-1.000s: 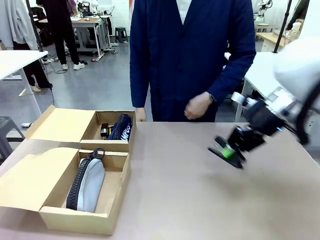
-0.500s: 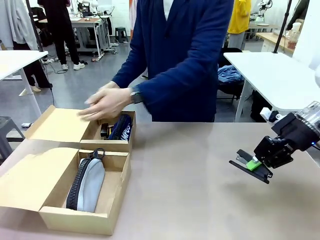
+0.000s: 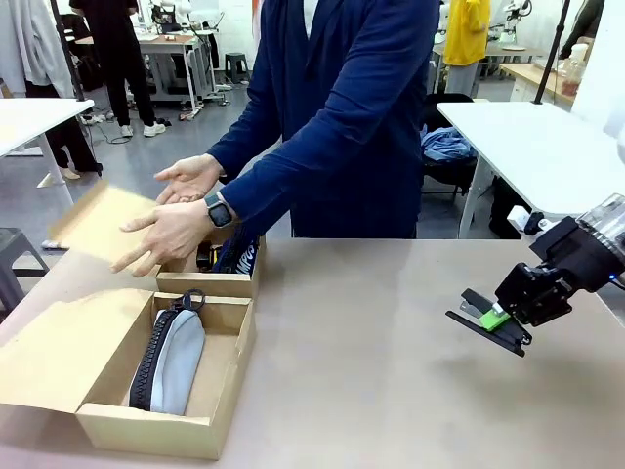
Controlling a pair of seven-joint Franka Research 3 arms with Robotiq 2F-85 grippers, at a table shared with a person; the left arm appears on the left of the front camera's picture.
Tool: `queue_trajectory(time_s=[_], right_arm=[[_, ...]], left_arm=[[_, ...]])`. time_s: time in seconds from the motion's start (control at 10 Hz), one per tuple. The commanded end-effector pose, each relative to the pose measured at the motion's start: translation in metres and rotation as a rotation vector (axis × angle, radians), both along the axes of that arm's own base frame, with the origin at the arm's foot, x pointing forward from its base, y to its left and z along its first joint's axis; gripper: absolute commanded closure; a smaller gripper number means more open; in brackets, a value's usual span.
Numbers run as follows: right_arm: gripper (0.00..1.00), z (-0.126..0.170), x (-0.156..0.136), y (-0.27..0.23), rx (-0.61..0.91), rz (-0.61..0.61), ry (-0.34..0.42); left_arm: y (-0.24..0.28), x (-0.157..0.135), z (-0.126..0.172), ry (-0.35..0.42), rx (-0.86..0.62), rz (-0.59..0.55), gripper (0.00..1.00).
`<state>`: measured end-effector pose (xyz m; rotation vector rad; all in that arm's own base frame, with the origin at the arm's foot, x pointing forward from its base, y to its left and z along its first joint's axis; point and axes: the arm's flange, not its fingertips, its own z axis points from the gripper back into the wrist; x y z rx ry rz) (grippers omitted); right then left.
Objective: Place items inside the box.
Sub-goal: Pick up a Pencil pouch or Stapler and place it inside the Mailer Box closest to the robot.
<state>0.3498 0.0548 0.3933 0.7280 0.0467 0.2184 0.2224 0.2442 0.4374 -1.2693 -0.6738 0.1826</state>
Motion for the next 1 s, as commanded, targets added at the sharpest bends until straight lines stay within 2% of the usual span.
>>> queue_trajectory(time_s=[0.0, 0.3, 0.4, 0.5, 0.7, 0.9], right_arm=[[0.68, 0.011, 0.022, 0.044, 0.034, 0.042, 0.063], [0.68, 0.021, 0.003, 0.105, -0.080, -0.196, 0.082], [0.68, 0.015, -0.003, 0.134, -0.119, -0.232, 0.096], [0.68, 0.014, -0.005, 0.150, -0.116, -0.213, 0.087], [0.68, 0.027, -0.013, 0.140, -0.116, -0.220, 0.032], [0.68, 0.043, -0.040, 0.076, -0.084, -0.327, -0.007]], left_arm=[[-0.001, 0.001, 0.002, -0.029, -0.010, 0.000, 0.00], [-0.001, 0.001, 0.002, -0.029, -0.010, 0.000, 0.00], [-0.001, 0.001, 0.002, -0.029, -0.010, 0.000, 0.00], [-0.001, 0.001, 0.002, -0.029, -0.010, 0.000, 0.00], [-0.001, 0.001, 0.002, -0.029, -0.010, 0.000, 0.00], [-0.001, 0.001, 0.002, -0.029, -0.010, 0.000, 0.00]])
